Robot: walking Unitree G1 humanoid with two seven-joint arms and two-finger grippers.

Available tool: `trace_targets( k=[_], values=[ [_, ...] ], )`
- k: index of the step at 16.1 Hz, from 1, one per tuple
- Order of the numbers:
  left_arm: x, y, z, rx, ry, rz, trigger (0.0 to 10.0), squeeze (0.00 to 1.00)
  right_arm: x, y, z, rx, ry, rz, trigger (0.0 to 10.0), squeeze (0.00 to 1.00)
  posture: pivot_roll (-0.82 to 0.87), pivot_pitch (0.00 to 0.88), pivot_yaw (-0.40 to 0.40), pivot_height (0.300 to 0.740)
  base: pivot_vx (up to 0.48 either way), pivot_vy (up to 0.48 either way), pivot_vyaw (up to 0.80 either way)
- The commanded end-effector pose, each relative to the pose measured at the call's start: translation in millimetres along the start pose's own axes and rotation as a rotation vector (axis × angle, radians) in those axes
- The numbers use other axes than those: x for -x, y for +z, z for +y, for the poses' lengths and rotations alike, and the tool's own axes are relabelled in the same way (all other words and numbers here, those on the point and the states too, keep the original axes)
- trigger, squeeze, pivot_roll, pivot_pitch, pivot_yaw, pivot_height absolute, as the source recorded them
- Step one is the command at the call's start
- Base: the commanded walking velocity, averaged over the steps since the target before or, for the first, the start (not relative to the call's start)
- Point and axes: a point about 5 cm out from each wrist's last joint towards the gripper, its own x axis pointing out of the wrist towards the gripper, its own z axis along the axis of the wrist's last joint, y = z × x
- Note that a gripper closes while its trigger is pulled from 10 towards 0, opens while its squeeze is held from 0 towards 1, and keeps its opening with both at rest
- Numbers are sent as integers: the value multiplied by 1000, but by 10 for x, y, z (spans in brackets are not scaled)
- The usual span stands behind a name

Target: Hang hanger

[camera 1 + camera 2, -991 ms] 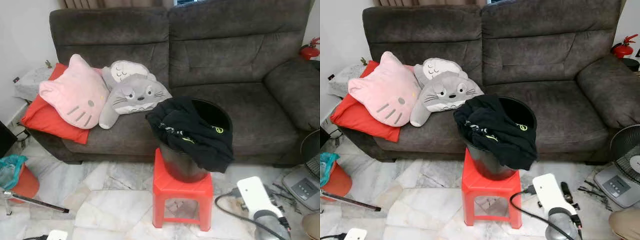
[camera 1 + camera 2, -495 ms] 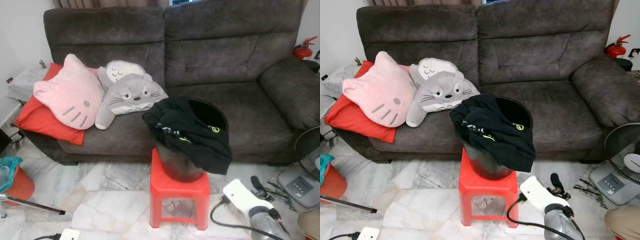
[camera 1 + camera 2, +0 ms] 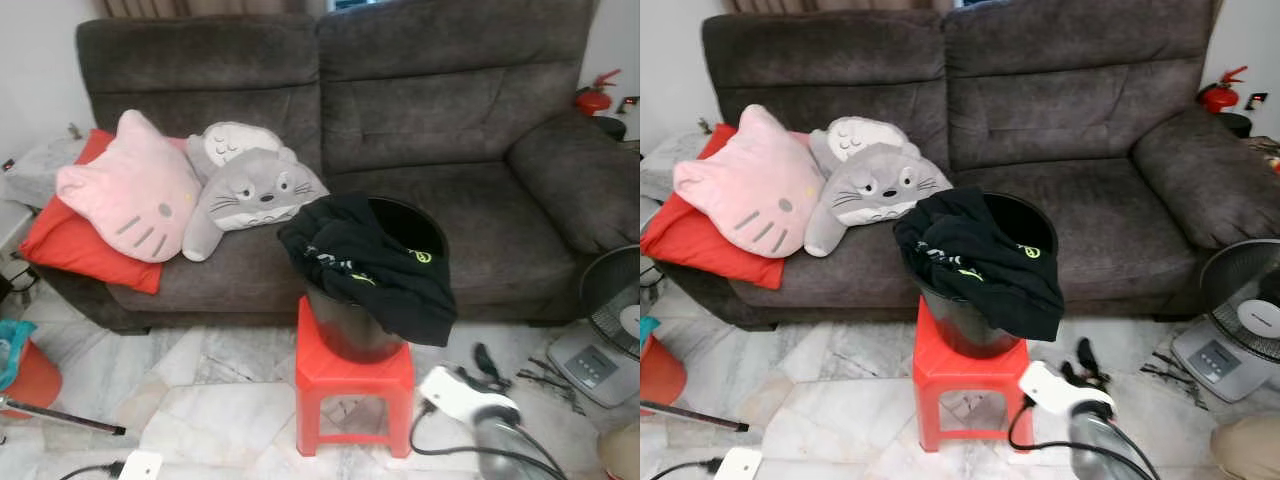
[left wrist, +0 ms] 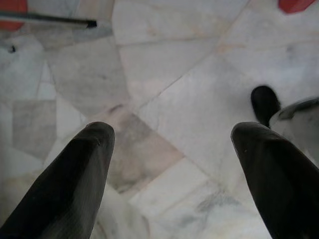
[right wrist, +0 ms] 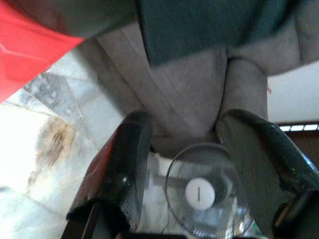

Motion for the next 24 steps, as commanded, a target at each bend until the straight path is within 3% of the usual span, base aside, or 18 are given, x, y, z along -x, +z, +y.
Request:
trace_targets(
  k=[1, 9, 15, 18, 20, 24],
  values=[
    [3, -15, 11, -3, 7, 6, 10000, 0, -2, 35, 56, 16, -2, -28, 10000, 0, -235, 0, 91, 732, 0, 0, 0],
    [0, 12, 5, -37, -2, -8, 10000, 0, -144, 300, 96, 103, -81, -190, 10000, 0, -214, 0, 107, 732, 0, 0, 0],
    [11, -16, 27, -40, 2, -23, 10000, 0, -177, 342, 118, 121, -64, -210, 10000, 0, -182, 0, 95, 732, 0, 0, 0],
    [-1, 67, 11, -46, -1, -49, 10000, 0, -216, 379, 49, 111, -101, -214, 10000, 0, -176, 0, 108, 732, 0, 0, 0],
    [-17, 168, -84, -52, -18, -88, 10000, 0, -243, 399, -17, 129, -158, -218, 10000, 0, -177, 0, 115, 732, 0, 0, 0],
    [-36, 317, -158, -58, -27, -120, 10000, 0, -236, 415, 1, 123, -165, -213, 10000, 0, -165, 0, 115, 732, 0, 0, 0]
  ],
)
